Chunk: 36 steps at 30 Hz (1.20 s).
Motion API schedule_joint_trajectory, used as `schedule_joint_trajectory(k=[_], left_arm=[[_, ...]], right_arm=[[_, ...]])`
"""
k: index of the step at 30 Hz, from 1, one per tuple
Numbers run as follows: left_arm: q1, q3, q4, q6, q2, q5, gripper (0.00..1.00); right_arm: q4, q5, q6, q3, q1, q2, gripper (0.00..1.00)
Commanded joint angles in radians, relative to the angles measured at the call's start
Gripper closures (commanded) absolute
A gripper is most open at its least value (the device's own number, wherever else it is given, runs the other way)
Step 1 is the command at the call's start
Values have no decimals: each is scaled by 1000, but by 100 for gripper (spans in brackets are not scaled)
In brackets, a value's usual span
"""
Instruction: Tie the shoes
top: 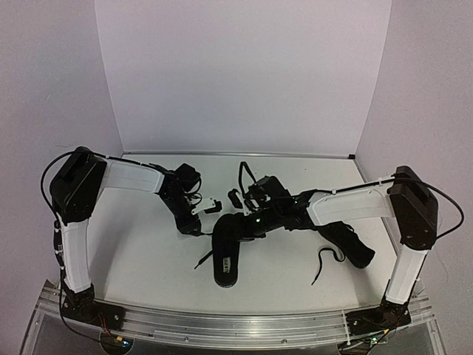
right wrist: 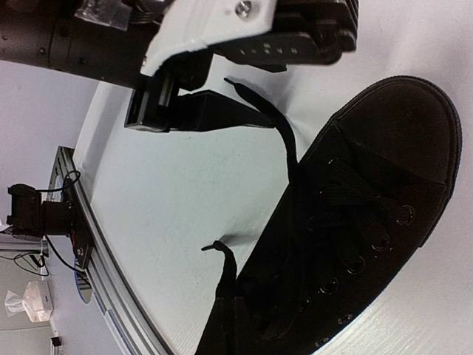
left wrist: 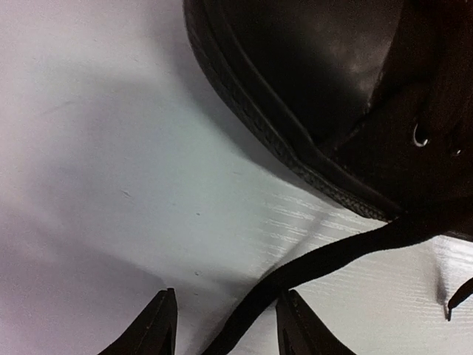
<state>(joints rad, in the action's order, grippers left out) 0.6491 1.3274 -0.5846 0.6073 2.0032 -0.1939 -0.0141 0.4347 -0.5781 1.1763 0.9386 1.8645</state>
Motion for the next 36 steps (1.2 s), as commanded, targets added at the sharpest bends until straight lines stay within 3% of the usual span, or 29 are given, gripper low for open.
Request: schedule_joint_trajectory(k=[1, 4, 8, 9, 14, 19, 28, 36], left_arm=[[-6, 40, -74, 25, 33, -37, 55], [-6, 48, -105, 16, 61, -34, 61], [-6, 42, -151, -16, 60, -50, 96], [-6, 24, -141, -29, 38, -60, 99], [4, -85, -35, -151, -167, -80, 100], [98, -232, 75, -367, -433, 43, 100], [261, -284, -142, -658, -696, 265, 100], [383, -318, -268, -808, -838, 322, 100]], right_arm=[[-33, -4, 2, 26, -2, 11, 100], [-34, -8, 3, 25, -2, 11, 100], [-36, -11, 5, 25, -2, 12, 100], [-35, -12, 5, 25, -2, 14, 100], [-37, -19, 5, 22, -2, 16, 100], [-41, -27, 5, 26, -2, 21, 100], [-40, -42, 1, 38, -3, 31, 100], [-39, -51, -5, 53, -3, 37, 100]])
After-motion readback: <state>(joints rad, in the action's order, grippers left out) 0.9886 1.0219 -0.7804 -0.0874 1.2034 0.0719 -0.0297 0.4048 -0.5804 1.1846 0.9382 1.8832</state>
